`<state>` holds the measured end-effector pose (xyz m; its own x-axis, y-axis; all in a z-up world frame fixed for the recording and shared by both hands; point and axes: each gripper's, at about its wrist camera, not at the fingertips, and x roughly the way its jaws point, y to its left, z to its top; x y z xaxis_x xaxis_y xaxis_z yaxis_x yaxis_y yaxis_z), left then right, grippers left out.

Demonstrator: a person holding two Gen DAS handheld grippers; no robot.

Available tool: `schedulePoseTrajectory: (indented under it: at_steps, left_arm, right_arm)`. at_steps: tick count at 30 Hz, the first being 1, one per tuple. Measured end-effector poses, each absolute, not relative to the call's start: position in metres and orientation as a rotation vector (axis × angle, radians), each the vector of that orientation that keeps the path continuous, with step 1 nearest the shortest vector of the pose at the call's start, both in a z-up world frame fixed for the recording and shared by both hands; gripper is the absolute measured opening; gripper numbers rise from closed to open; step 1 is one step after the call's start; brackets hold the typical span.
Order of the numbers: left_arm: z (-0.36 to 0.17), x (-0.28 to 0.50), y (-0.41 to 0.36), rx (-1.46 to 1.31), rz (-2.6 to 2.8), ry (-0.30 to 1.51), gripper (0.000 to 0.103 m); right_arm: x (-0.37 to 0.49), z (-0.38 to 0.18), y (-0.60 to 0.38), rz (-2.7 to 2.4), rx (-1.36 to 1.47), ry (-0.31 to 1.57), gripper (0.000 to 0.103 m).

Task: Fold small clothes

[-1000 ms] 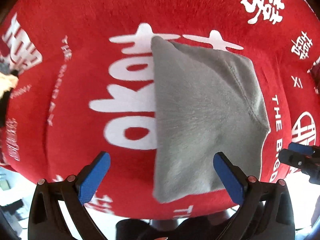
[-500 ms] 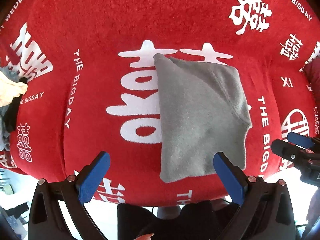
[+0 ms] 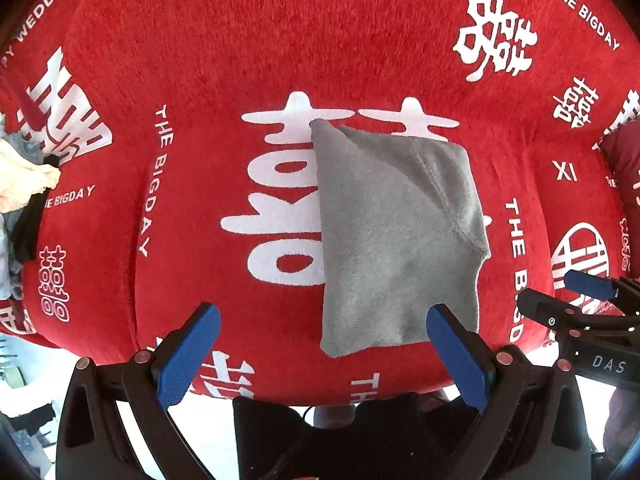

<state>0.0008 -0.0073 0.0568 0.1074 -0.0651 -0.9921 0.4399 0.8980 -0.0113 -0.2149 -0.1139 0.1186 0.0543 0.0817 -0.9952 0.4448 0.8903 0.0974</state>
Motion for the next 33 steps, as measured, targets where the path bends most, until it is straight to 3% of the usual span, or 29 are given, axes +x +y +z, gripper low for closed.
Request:
schedulePoseTrajectory:
  at_steps: [8, 33]
  left_arm:
    - [0.051, -0.004, -0.013, 0.333, -0.417, 1.491, 0.103]
    - [0.073, -0.006, -0.011, 0.269, -0.386, 1.417, 0.103]
  right_arm:
    - [-0.211, 0.124, -0.116, -0.290, 0.505, 1.511, 0.084]
    - [-0.201, 0.101, -0.124, -0.341, 0.538, 1.704, 0.084]
